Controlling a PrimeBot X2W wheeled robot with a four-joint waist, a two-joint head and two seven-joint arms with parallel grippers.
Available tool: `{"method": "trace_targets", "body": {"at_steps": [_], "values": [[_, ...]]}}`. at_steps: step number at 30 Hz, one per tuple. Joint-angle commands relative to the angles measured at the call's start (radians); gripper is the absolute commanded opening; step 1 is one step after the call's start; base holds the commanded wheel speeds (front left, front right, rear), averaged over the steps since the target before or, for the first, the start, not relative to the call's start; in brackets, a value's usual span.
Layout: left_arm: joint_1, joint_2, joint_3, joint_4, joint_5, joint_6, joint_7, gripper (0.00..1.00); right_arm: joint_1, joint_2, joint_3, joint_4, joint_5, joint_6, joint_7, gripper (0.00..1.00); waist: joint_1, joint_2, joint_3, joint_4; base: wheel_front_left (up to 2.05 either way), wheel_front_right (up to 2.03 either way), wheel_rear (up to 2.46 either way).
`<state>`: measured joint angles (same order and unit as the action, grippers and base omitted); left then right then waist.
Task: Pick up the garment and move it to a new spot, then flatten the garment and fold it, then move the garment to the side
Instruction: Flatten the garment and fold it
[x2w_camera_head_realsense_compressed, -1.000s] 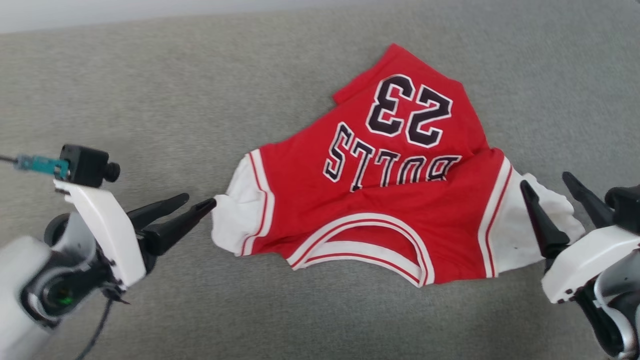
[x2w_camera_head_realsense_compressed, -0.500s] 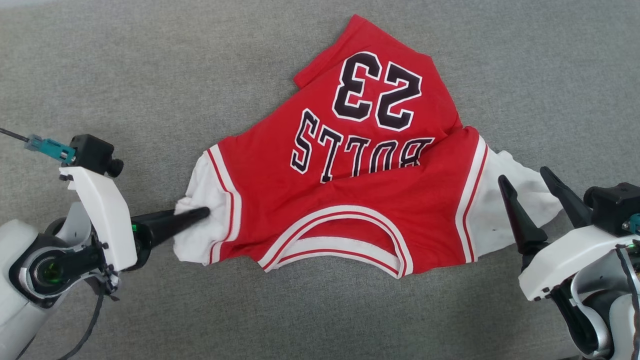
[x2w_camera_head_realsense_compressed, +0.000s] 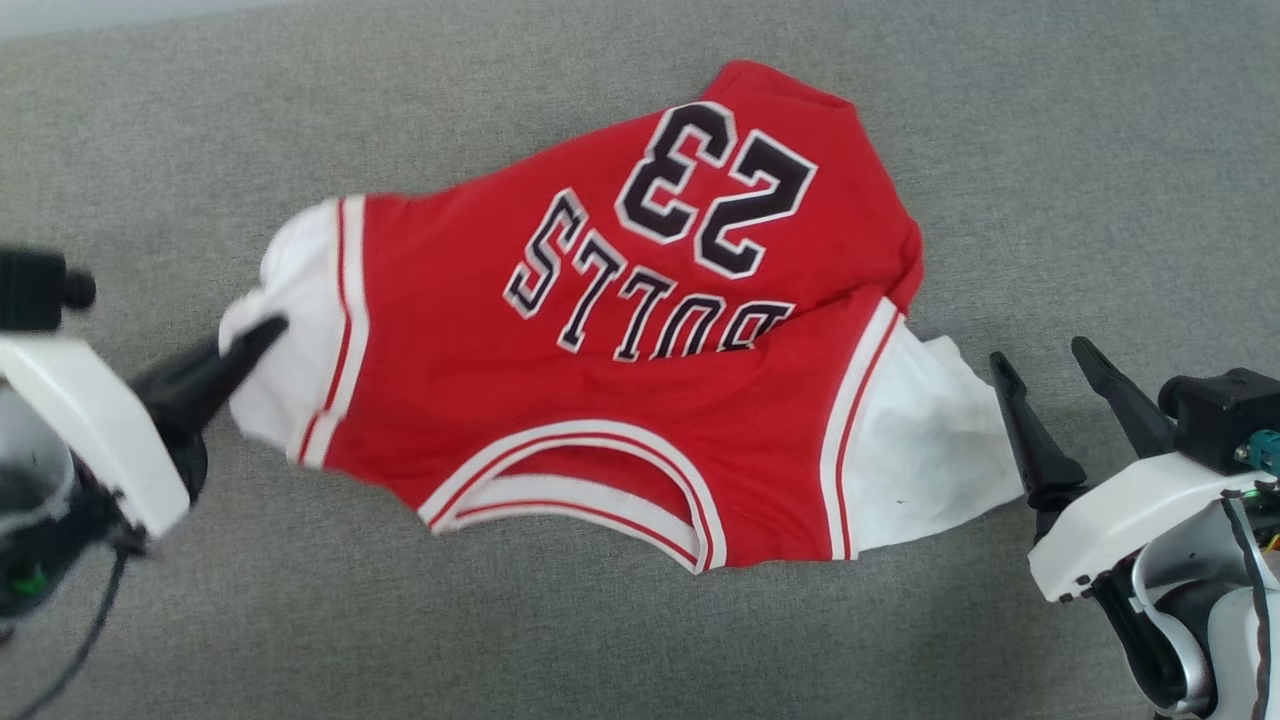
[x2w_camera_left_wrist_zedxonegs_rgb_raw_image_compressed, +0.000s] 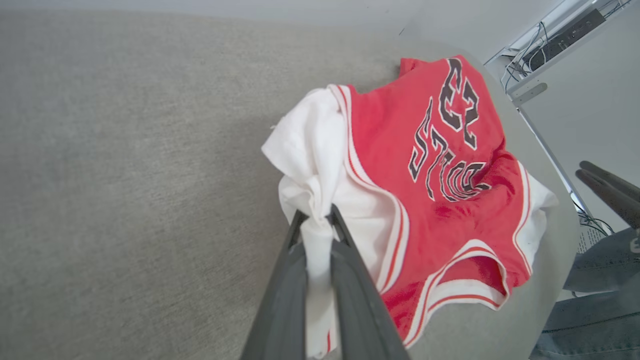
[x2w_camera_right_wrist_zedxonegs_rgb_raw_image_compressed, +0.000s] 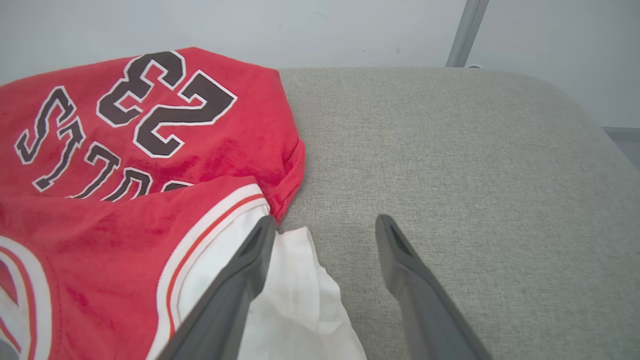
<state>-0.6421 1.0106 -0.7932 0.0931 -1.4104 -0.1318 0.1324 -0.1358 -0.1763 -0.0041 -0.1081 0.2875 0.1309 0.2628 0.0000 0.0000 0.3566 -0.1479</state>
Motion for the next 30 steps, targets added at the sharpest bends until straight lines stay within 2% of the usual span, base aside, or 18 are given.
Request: {"method": "trace_targets", "body": {"at_steps": [1,3,8,9,10,11,12,16,19,23,26,30], "values": [[0.032,-0.004,-0.017,0.030,0.001,0.002,-0.019,0.00,-0.013,0.002,0.002,0.003,0.004,0.000,-0.003,1.00,0.0000,0.0000,-0.002,0.002,0.00,0.00,0.00],[0.043,-0.001,-0.039,0.088,0.029,0.002,-0.045,0.00,-0.015,0.001,0.005,0.004,0.006,0.000,-0.001,1.00,0.0000,0.0000,-0.002,0.003,0.00,0.00,0.00],[0.041,-0.058,-0.084,0.224,0.025,0.002,-0.098,0.00,-0.018,-0.013,0.004,0.001,0.008,0.000,0.006,1.00,0.0000,0.0000,-0.002,0.005,0.00,0.00,0.00],[0.032,-0.069,-0.087,0.241,0.022,0.002,-0.114,0.21,-0.019,-0.015,0.002,-0.002,0.008,0.000,0.007,1.00,0.0000,0.0000,-0.002,0.006,0.00,0.00,0.00],[0.024,-0.079,-0.090,0.258,0.022,0.002,-0.130,0.77,-0.020,-0.017,-0.001,-0.005,0.009,0.000,0.009,1.00,0.0000,0.0000,-0.002,0.007,0.00,0.00,0.00],[0.021,-0.089,-0.097,0.268,0.018,0.002,-0.140,0.96,-0.020,-0.021,-0.001,-0.008,0.007,0.000,0.013,1.00,0.0000,0.0000,-0.002,0.009,0.00,0.00,0.00],[0.016,-0.092,-0.103,0.278,0.018,0.002,-0.152,1.00,-0.021,-0.023,0.001,-0.010,0.004,0.000,0.018,1.00,0.0000,0.0000,-0.004,0.011,0.00,0.00,0.00],[0.006,-0.083,-0.117,0.290,0.023,0.002,-0.220,1.00,-0.024,-0.048,0.030,-0.017,0.002,0.000,0.037,1.00,0.0000,0.0000,-0.014,0.019,0.00,0.00,0.00],[0.030,-0.061,-0.130,0.297,0.062,0.002,-0.314,1.00,-0.020,-0.079,0.067,-0.026,-0.004,0.000,0.067,1.00,0.0000,0.0000,-0.025,0.027,0.00,0.00,0.00],[0.078,-0.070,-0.110,0.323,0.140,0.002,-0.393,1.00,-0.003,-0.142,0.138,-0.069,0.006,0.000,0.145,1.00,0.0000,0.0000,-0.037,0.041,0.00,0.00,0.00],[0.123,-0.130,0.018,0.327,0.232,0.007,-0.398,1.00,0.019,-0.213,0.200,-0.125,0.018,0.000,0.232,1.00,0.0000,0.0000,-0.043,0.060,0.00,0.00,0.00],[0.251,-0.247,0.234,0.286,0.415,0.028,-0.398,1.00,0.059,-0.316,0.275,-0.213,0.051,0.000,0.367,1.00,0.0000,0.0000,-0.044,0.087,0.00,0.00,0.00]]}}
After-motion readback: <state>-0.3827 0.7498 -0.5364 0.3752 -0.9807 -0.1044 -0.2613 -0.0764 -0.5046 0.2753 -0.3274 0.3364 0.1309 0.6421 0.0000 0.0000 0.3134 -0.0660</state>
